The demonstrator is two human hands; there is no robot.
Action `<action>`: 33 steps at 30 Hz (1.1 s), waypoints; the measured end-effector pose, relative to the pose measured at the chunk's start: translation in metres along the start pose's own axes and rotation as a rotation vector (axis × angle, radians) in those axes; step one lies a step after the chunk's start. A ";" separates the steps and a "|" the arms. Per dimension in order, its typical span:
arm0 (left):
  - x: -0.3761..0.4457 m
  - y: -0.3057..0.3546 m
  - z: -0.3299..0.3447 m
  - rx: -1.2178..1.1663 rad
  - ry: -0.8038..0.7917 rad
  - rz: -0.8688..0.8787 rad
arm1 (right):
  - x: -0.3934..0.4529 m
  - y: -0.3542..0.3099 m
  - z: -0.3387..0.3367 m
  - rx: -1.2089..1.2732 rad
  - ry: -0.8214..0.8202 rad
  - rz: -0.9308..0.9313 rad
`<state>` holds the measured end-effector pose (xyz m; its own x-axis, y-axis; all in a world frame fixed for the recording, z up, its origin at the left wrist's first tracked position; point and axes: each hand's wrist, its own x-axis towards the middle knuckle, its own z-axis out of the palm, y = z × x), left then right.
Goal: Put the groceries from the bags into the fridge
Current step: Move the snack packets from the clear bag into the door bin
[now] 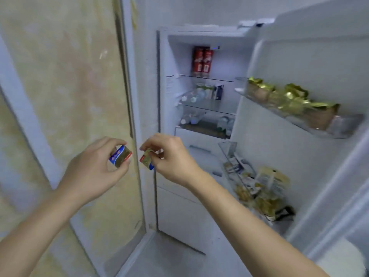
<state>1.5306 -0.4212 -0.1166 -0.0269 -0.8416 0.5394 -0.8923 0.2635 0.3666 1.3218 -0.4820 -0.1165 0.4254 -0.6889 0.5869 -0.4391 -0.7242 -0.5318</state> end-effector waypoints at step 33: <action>0.164 0.158 0.265 -0.367 -0.459 0.682 | -0.110 0.104 -0.129 -0.681 0.335 0.952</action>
<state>1.2659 -0.6426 -0.1704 -0.7458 -0.5318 0.4013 -0.4183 0.8426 0.3391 1.1274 -0.4775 -0.1571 -0.4743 -0.8207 0.3186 -0.8325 0.3004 -0.4655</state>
